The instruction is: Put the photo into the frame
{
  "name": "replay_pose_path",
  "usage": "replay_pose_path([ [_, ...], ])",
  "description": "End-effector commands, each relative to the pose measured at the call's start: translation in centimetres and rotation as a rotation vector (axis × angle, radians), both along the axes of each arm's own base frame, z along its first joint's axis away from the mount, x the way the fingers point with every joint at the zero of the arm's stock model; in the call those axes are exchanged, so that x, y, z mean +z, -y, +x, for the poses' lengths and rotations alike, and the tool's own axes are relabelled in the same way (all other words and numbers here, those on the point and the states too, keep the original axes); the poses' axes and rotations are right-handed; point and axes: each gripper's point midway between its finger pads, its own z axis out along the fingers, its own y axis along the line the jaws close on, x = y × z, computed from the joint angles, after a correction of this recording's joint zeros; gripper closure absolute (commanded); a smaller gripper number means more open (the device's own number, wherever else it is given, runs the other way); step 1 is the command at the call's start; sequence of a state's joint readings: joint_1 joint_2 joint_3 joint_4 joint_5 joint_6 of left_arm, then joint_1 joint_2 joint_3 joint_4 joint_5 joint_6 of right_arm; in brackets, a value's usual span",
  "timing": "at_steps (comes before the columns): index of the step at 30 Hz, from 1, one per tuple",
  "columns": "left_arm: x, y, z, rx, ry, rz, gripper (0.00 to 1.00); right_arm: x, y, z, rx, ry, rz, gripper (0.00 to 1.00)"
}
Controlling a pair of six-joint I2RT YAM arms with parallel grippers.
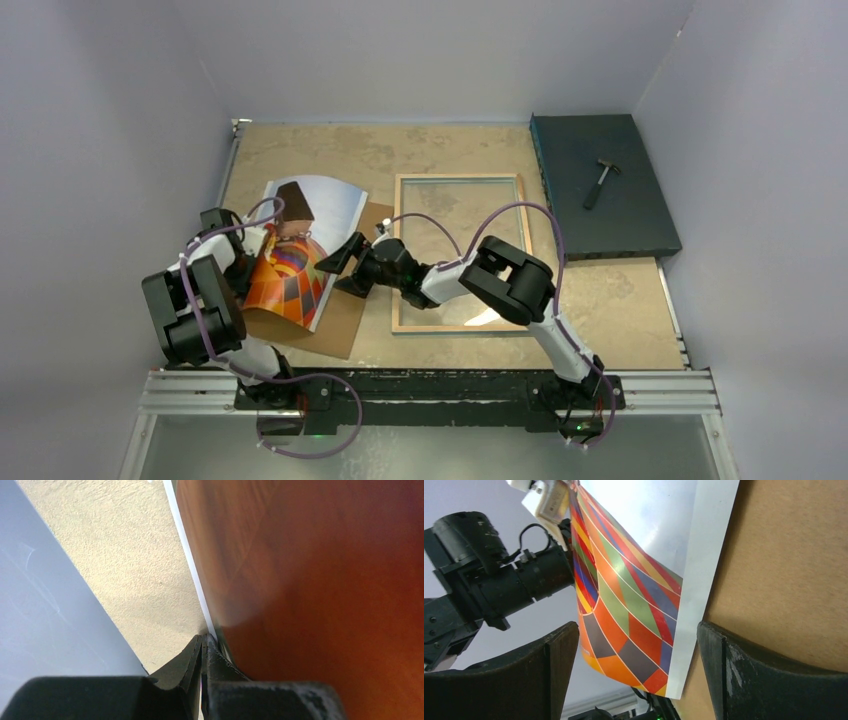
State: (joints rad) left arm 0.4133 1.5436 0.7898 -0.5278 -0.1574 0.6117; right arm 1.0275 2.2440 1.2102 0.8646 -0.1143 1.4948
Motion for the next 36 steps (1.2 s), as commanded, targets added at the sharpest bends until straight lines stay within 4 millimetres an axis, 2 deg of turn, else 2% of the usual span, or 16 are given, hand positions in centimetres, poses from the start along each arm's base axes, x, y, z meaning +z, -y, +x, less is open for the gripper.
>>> replay_pose_path([
  [1, -2.0, 5.1, -2.1, -0.016, -0.064, -0.232, 1.0, 6.5, -0.8, 0.9, -0.034, 0.133, 0.167, 0.08],
  [6, -1.6, 6.2, -2.1, -0.034, -0.063, -0.251, 1.0, 7.4, -1.5, 1.5, -0.043, 0.158, 0.198, 0.05],
  [11, -1.5, 6.1, -2.0, -0.042, -0.06, -0.234, 1.0, 8.0, -2.0, 1.2, -0.018, 0.151, 0.226, 0.03],
  [14, -1.5, 5.8, -1.9, -0.043, -0.057, -0.222, 1.0, 8.5, -1.5, 0.9, -0.015, 0.133, 0.261, 0.03],
  [19, -1.4, 5.8, -1.7, -0.04, -0.052, -0.223, 1.0, 9.6, -0.1, 1.6, -0.049, 0.135, 0.301, 0.02],
  [36, 0.0, 6.3, -1.1, -0.043, -0.021, -0.251, 1.0, 10.5, -2.6, 3.5, -0.064, 0.17, 0.334, 0.02],
])
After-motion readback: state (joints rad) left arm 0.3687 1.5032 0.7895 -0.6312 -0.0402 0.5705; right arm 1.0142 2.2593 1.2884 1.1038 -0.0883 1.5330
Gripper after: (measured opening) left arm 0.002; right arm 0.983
